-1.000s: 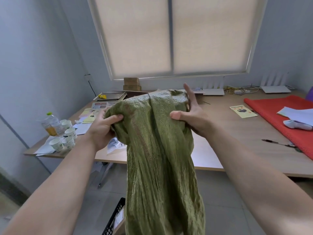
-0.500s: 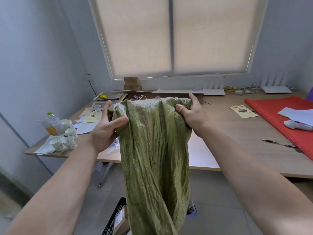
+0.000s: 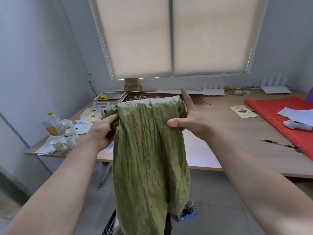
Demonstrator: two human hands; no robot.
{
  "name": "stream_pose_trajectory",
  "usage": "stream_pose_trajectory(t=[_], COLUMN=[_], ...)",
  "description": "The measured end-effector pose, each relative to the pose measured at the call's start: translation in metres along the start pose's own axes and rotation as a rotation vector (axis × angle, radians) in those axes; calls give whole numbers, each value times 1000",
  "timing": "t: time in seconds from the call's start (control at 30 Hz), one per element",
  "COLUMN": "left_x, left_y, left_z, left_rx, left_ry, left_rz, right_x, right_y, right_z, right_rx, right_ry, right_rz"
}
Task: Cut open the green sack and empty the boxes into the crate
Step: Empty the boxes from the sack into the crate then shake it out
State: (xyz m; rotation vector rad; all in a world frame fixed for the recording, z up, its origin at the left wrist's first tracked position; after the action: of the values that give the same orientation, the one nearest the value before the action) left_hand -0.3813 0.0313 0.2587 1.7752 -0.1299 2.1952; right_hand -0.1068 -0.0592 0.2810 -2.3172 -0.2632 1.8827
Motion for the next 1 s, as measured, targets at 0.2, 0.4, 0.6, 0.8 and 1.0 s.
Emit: stream_pose_trajectory(t=[0.2,0.4,0.6,0.8,1.0], left_x=[2,13,11,7,2], left_y=[1,19,14,22,25], left_z=[-17,15,9,22,36], left_rx=[50,-207,-140,-145,-269], left_ry=[9,-194,-373,-291,-353], left_rz=[-21,93,106,96,100], right_x=[-1,-1,4,9,11], right_y=[3,7,5,8,19], right_z=[-9,-25,-27,-29,-52], right_rx=[134,355,342,368,573], right_ry=[120,24,-177,-220,80], right_rz=[42,56,108,187,302])
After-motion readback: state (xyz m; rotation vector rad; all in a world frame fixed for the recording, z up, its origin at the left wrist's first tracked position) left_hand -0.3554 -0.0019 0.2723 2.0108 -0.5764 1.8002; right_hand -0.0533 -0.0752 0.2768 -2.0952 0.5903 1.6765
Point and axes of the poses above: each hand's wrist, its own y-axis away from the middle knuckle, its own z-axis out of the palm, x = y × z, the point moved 9 cm from there along -y, towards the middle knuckle, and after that the axes turned 5 degrees about -x, right-handed, at the moved point
